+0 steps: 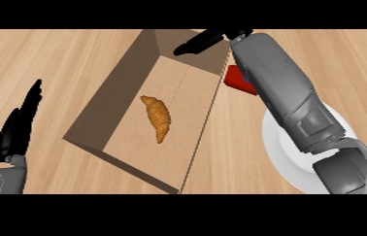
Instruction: Pick the croissant from the plate and place it in the cardboard box
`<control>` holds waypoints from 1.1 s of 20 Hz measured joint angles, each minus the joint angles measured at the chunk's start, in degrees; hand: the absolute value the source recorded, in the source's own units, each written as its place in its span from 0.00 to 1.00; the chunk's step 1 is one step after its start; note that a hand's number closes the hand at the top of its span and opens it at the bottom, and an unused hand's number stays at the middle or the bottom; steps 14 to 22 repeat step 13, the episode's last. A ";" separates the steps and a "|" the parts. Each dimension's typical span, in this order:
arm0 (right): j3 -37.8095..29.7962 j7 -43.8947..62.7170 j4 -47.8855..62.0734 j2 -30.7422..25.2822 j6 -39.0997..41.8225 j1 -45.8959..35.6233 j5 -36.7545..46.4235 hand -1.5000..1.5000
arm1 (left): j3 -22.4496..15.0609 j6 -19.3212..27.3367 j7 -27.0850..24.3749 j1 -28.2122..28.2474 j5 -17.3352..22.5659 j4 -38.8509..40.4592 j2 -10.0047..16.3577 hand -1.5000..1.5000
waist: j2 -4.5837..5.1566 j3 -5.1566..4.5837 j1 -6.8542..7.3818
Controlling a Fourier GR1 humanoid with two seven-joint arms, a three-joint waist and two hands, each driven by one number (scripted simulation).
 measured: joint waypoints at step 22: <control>-4.29 -9.77 9.47 -18.36 17.69 2.55 1.73 0.00 | -0.65 1.04 -0.34 -0.99 -1.15 1.17 -1.70 0.50 | 0.37 0.04 0.28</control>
